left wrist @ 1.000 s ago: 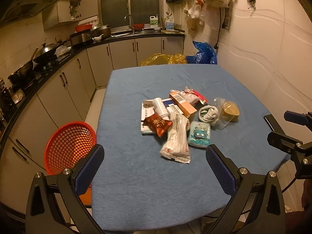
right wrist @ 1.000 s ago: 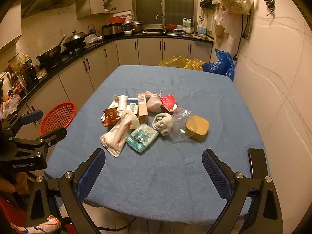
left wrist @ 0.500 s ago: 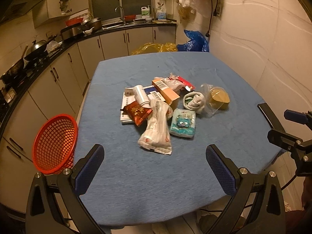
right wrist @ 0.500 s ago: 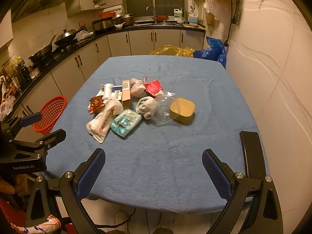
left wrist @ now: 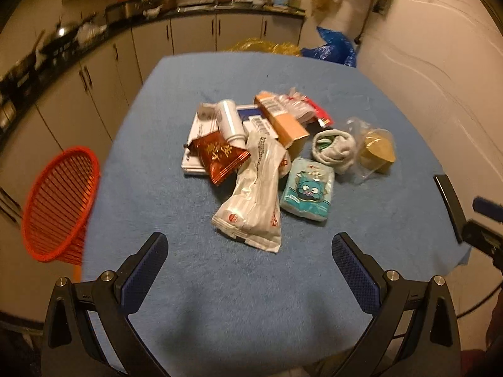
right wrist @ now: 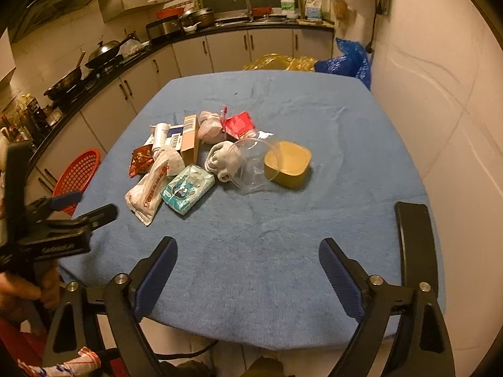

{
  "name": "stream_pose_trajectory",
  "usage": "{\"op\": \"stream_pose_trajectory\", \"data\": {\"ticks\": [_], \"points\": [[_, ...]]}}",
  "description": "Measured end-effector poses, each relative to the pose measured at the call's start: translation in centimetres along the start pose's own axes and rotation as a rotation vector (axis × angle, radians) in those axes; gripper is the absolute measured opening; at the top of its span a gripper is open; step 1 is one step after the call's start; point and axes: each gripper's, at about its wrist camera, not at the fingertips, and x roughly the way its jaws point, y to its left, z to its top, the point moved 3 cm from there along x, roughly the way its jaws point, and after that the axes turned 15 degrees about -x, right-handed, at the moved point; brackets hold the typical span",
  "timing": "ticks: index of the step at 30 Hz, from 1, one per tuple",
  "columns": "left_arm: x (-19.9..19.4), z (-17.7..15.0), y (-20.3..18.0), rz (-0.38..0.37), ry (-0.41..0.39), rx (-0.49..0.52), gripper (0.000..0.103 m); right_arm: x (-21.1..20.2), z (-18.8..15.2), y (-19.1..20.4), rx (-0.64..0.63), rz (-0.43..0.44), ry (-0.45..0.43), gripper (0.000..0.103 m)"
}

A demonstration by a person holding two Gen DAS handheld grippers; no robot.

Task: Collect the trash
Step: 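Grasp the white plastic bag with the left tool while the right tool grasps the clear cup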

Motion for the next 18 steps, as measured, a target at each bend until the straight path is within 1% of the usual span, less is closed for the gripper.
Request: {"op": "stream_pose_trajectory", "data": {"ticks": [3, 5, 6, 8, 12, 13, 14, 15, 16, 17, 18], "points": [[1.9, 0.7, -0.1, -0.004, 0.015, -0.011, 0.103, 1.3, 0.4, -0.5, 0.004, 0.051, 0.017, 0.084], [3.3, 1.1, -0.4, 0.018, 0.027, -0.01, 0.103, 2.3, 0.7, -1.0, 0.012, 0.082, 0.035, 0.081], [4.1, 1.3, -0.5, 0.018, 0.036, -0.011, 0.103, 2.8, 0.9, -1.3, 0.017, 0.092, 0.042, 0.08], [5.4, 1.8, -0.6, 0.043, 0.04, -0.008, 0.103, 3.9, 1.6, -2.2, 0.037, 0.11, 0.049, 0.079], [7.4, 2.4, -0.7, 0.077, 0.041, 0.007, 0.102, 5.4, 3.7, -4.2, 0.065, 0.111, 0.037, 0.079], [8.0, 2.6, -0.7, 0.08, 0.047, 0.006, 0.099, 5.9, 4.5, -4.7, 0.058, 0.105, 0.032, 0.079], [8.4, 2.6, -0.6, 0.084, 0.055, 0.004, 0.091, 6.4, 5.0, -4.9, 0.048, 0.103, 0.031, 0.079], [9.1, 2.7, -0.5, 0.083, 0.073, -0.005, 0.087, 6.9, 5.4, -5.0, 0.033, 0.095, 0.037, 0.079], [9.4, 2.8, -0.4, 0.074, 0.081, -0.015, 0.081, 7.8, 5.9, -5.2, -0.004, 0.069, 0.059, 0.077], [9.6, 2.9, -0.4, 0.065, 0.082, -0.025, 0.075, 8.3, 6.2, -5.4, -0.024, 0.06, 0.069, 0.063], [9.7, 2.9, -0.3, 0.063, 0.076, -0.032, 0.071, 9.0, 6.4, -5.4, -0.053, 0.064, 0.081, 0.051]]}}
